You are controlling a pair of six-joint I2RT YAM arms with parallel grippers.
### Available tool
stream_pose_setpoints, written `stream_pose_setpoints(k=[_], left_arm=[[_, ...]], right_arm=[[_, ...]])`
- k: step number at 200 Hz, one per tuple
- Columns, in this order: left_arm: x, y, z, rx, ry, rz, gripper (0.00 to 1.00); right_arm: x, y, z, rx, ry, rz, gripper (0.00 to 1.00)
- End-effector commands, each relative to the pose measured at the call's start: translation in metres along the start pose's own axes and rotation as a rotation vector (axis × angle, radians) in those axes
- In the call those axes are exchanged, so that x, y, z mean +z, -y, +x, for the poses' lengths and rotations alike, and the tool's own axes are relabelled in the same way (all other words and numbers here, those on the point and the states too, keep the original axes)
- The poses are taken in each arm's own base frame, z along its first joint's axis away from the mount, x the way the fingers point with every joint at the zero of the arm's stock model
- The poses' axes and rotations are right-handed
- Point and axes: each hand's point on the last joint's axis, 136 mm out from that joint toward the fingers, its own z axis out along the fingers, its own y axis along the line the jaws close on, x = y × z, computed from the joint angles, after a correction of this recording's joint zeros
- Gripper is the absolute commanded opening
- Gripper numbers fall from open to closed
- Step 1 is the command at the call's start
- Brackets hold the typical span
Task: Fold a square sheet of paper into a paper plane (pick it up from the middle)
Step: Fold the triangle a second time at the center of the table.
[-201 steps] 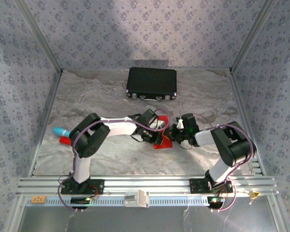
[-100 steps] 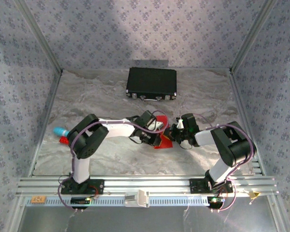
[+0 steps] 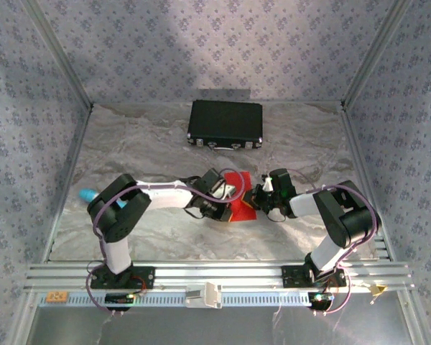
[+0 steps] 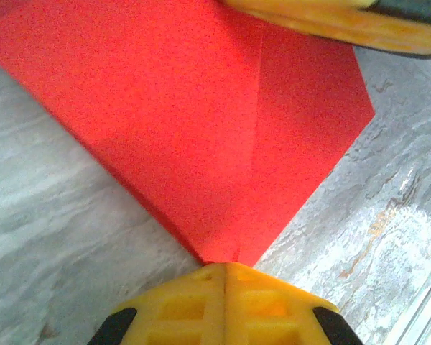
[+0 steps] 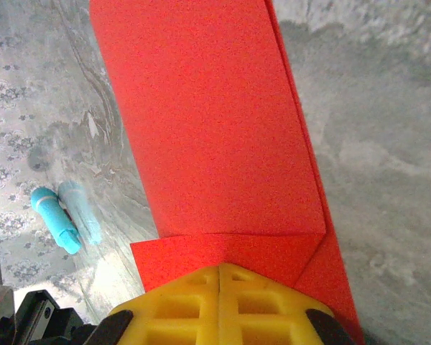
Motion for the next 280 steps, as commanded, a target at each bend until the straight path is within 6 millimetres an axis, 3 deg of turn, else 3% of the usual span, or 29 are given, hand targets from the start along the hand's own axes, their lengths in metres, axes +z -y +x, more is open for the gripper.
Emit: stream_pose_setpoints(k=[1,38,99,143,190,280], left_arm=[[-0.017,0.013,-0.007,0.032,0.048,0.008,0.03],[-0.024,0.036,-0.033,0.03,0.122,0.088,0.03],[0.008,0.045,-0.051,-0.001,0.074,0.156,0.06],[0.024,0.018,-0.026,-0.033,0.003,0.071,0.06],[0.019,0.001,0.01,-0.06,-0.041,0.038,0.06],[0.001,-0.002,0.028,-0.032,-0.046,0.01,0.04]], right_arm=[[-0.003,0.04,0.007,0.079,0.009,0.132,0.0],[-0.003,0.04,0.007,0.08,0.011,0.134,0.0],[-0.003,0.042,0.008,0.082,0.009,0.137,0.0],[-0.003,0.041,0.008,0.082,0.009,0.135,0.0],[-0.004,0.043,0.007,0.085,0.012,0.137,0.0],[-0.005,0.042,0.007,0.085,0.014,0.136,0.0]])
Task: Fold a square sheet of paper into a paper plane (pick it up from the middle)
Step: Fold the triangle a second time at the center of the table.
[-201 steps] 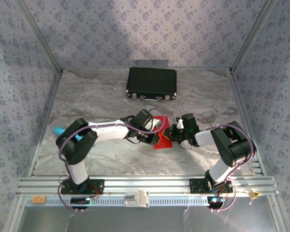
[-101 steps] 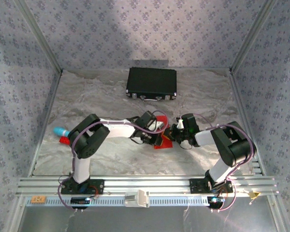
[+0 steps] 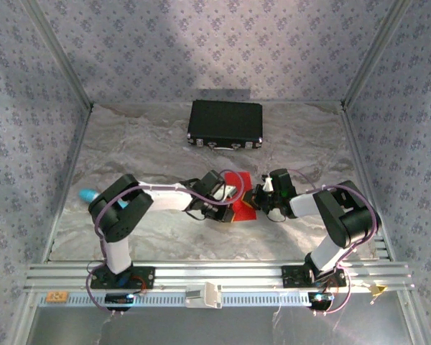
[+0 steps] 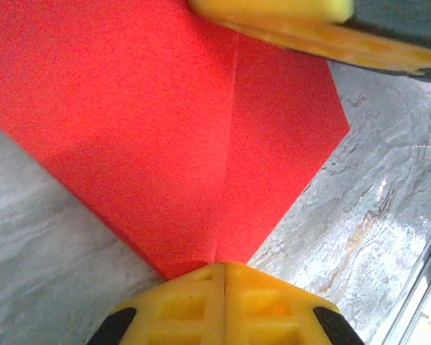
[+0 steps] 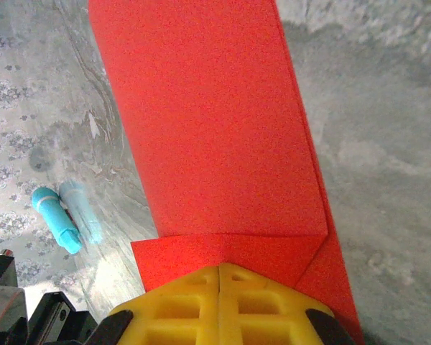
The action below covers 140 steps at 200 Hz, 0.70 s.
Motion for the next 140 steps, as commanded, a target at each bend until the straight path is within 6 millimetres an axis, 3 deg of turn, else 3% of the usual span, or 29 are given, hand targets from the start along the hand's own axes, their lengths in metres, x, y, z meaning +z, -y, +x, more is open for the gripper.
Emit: stream_pose_setpoints(k=[1,21,49,75,140], left_arm=[[-0.008,-0.01,0.027,-0.004,-0.065,-0.055,0.03],[-0.016,0.0,0.02,0.022,-0.027,-0.034,0.02],[-0.027,0.027,-0.004,0.039,0.063,0.061,0.02],[-0.024,0.04,-0.025,0.029,0.105,0.112,0.02],[0.006,0.025,-0.055,-0.015,0.106,0.083,0.05]], right_arm=[[-0.005,0.041,0.008,0.085,0.012,0.139,0.0],[-0.005,0.041,0.007,0.086,0.015,0.138,0.0],[-0.005,0.04,0.007,0.084,0.014,0.138,0.0],[-0.005,0.04,0.007,0.083,0.012,0.138,0.0],[-0.005,0.039,0.007,0.081,0.013,0.137,0.0]])
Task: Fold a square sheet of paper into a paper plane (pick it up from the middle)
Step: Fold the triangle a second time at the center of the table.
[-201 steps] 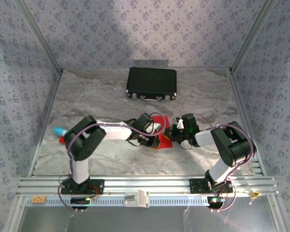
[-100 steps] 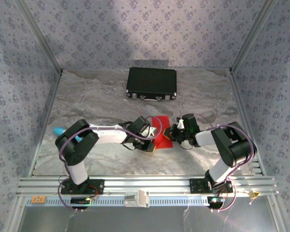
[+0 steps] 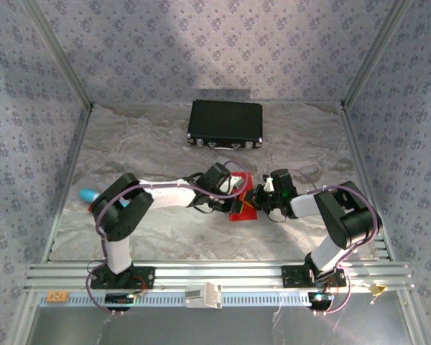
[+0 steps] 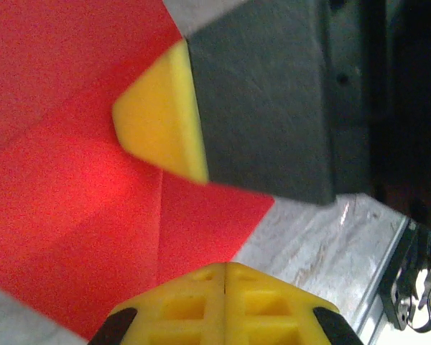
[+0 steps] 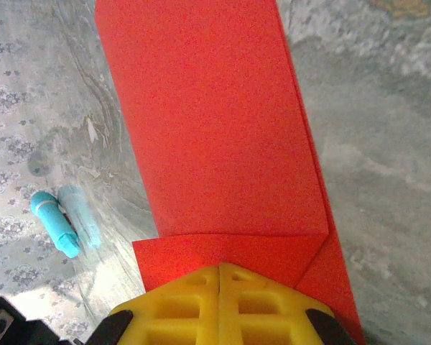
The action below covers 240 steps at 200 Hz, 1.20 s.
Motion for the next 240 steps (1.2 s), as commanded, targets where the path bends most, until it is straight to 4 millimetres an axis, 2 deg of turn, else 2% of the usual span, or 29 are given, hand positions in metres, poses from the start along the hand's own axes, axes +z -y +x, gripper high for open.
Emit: stream_pose_setpoints(k=[1,36,72,92,112,147,172,204,240], left_arm=[[0.009,-0.004,-0.01,-0.017,0.004,0.013,0.05],[0.021,-0.017,-0.003,-0.033,-0.023,-0.008,0.06],[0.016,-0.044,0.019,-0.062,-0.045,-0.11,0.04],[0.013,-0.046,0.033,-0.087,-0.057,-0.088,0.03],[0.012,-0.044,0.04,-0.097,-0.065,-0.061,0.01],[0.011,-0.043,0.037,-0.093,-0.06,-0.05,0.0],[0.012,-0.039,0.036,-0.09,-0.055,-0.03,0.01],[0.013,-0.03,0.026,-0.081,-0.032,0.003,0.04],[0.009,-0.017,0.01,-0.062,0.012,0.045,0.11]], right_arm=[[-0.003,0.037,0.008,0.078,0.0,0.132,0.0],[-0.003,0.037,0.009,0.078,-0.004,0.132,0.0],[-0.005,0.036,0.008,0.071,0.0,0.13,0.0],[-0.006,0.033,0.006,0.062,0.0,0.123,0.0],[-0.006,0.021,0.0,0.036,0.002,0.092,0.0],[-0.012,-0.012,-0.01,-0.049,0.012,0.019,0.0],[-0.014,-0.025,-0.004,-0.099,0.0,0.004,0.0],[-0.005,-0.024,0.014,-0.121,-0.047,0.024,0.0],[0.005,0.001,0.017,-0.069,-0.055,0.088,0.0]])
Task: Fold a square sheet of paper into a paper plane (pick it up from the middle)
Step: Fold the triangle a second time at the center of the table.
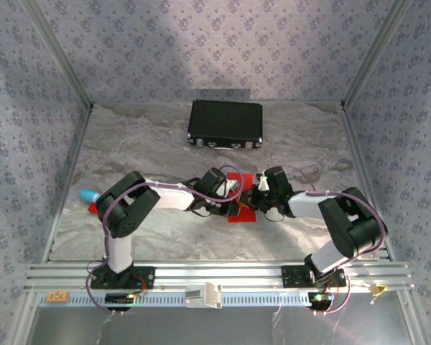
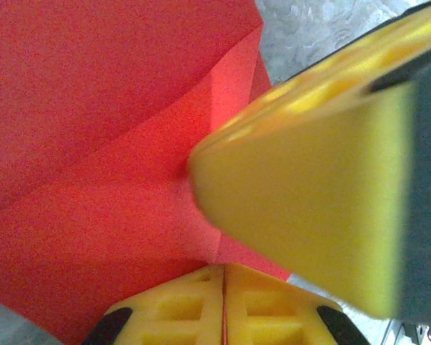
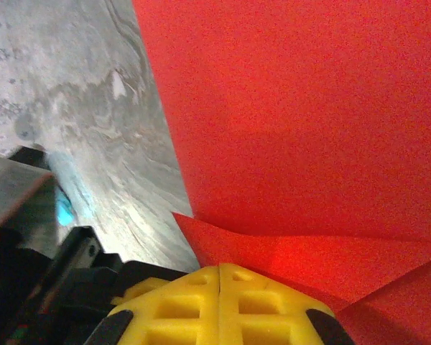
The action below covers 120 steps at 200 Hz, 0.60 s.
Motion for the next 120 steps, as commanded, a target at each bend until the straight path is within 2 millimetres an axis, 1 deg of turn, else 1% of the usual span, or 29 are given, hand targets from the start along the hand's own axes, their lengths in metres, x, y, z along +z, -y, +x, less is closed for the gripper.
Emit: stream_pose_setpoints(k=[1,11,23,42,54,79,120], left_arm=[[-0.001,0.005,-0.002,-0.007,0.002,0.023,0.12],[-0.004,0.011,-0.005,0.004,0.015,0.037,0.14],[-0.008,0.016,-0.009,0.016,0.03,0.049,0.17],[-0.015,0.022,-0.012,0.037,0.054,0.054,0.18],[-0.019,0.022,-0.012,0.042,0.064,0.047,0.18],[-0.019,0.008,-0.005,0.03,0.034,-0.023,0.13],[-0.002,-0.015,0.01,-0.02,-0.04,-0.079,0.05]], right_arm=[[0.005,0.022,0.0,0.038,0.001,0.07,0.0],[0.005,0.028,0.0,0.052,0.003,0.083,0.0],[0.005,0.029,-0.003,0.059,0.004,0.078,0.0],[0.005,0.026,-0.005,0.055,0.006,0.065,0.0],[0.004,0.023,-0.005,0.049,0.007,0.059,0.0],[0.004,0.021,-0.005,0.046,0.005,0.054,0.0],[0.004,0.018,-0.005,0.049,0.003,0.034,0.0]])
